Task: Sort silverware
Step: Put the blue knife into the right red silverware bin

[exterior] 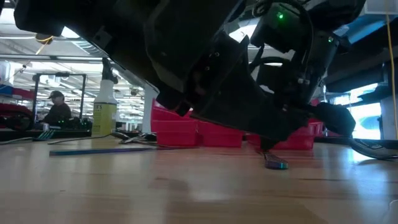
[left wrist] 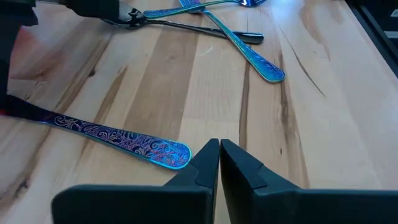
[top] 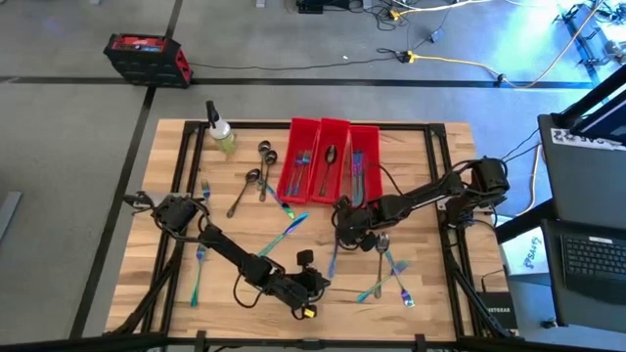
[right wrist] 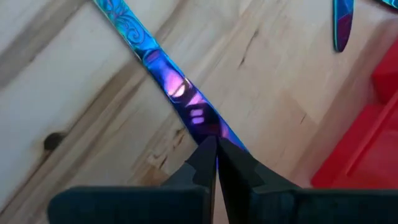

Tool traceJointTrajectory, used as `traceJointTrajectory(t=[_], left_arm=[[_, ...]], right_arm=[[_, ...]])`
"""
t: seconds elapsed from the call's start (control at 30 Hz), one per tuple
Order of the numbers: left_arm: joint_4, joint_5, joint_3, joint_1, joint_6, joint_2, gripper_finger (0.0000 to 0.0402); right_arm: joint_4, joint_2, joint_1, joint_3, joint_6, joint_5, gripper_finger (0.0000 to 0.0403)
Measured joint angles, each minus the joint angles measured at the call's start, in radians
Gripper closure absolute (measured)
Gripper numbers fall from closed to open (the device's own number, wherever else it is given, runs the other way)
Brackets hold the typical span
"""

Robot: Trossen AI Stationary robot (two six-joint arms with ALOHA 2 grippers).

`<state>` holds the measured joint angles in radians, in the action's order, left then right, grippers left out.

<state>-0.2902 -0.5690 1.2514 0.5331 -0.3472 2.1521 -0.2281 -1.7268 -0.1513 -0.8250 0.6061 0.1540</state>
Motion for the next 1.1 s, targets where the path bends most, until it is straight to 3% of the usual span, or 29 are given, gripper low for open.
traceJointTrajectory(t=[0.17, 0.33, 0.57, 0.7, 0.9, 1.1], left_arm=[[0.001, -0.001, 0.0, 0.0, -0.022, 0.0, 0.0401], [0.02, -0.01, 0.0, -0.01, -0.278, 0.0, 0.0401], [0.007, -0.019, 0.0, -0.003, -0.369, -0.001, 0.0401], [-0.051, -0.007, -0.002, 0.004, -0.343, -0.001, 0.0391], [-0.526, -0.004, 0.002, 0.013, -0.027, -0.012, 0.0315], [-0.422, -0.116, 0.0, -0.007, 0.172, -0.045, 0.0201]], right_arm=[[0.001, -0.022, -0.03, -0.002, -0.031, 0.018, 0.0403], [-0.09, 0.014, -0.096, 0.0, -0.117, 0.038, 0.0403], [-0.217, 0.085, -0.2, 0.007, -0.328, -0.023, 0.0403], [-0.207, 0.111, -0.255, 0.006, -0.397, -0.059, 0.0403], [-0.204, 0.112, -0.267, 0.006, -0.402, -0.035, 0.0403], [-0.198, 0.136, -0.269, 0.005, -0.432, 0.0, 0.0403]])
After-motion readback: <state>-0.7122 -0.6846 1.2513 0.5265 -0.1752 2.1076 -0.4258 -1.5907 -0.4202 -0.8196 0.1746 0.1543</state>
